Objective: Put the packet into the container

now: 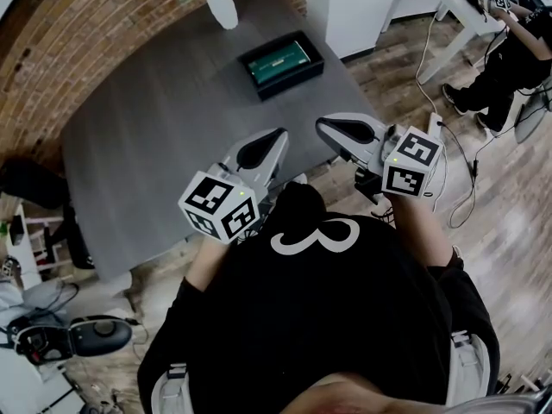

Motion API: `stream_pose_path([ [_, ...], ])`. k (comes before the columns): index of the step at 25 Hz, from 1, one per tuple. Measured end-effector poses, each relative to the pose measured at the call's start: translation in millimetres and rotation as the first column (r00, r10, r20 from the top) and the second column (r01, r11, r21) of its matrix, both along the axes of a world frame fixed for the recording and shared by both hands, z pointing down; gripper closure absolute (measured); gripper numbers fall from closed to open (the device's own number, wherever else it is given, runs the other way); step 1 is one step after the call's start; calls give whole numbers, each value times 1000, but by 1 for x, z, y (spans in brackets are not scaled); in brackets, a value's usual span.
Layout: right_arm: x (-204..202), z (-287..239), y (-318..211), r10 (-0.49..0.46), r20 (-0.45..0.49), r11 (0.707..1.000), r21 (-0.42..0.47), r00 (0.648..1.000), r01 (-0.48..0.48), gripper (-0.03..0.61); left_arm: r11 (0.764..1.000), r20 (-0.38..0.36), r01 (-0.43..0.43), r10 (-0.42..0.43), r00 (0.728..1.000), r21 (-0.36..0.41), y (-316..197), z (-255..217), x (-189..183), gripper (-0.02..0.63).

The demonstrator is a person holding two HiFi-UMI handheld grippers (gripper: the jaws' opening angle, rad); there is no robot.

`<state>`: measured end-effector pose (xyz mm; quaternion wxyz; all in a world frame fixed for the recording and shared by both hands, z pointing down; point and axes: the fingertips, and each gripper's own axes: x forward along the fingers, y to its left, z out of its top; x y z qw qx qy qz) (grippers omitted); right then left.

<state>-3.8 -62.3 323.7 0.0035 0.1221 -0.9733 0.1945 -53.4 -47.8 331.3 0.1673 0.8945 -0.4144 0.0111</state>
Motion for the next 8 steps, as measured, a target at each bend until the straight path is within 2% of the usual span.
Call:
stream_pose_path([
  [8, -5, 3, -6, -11, -6, 1000, -10, 1000, 11, 579, 1000, -3, 23, -23, 1000, 8, -7, -3, -4, 603],
])
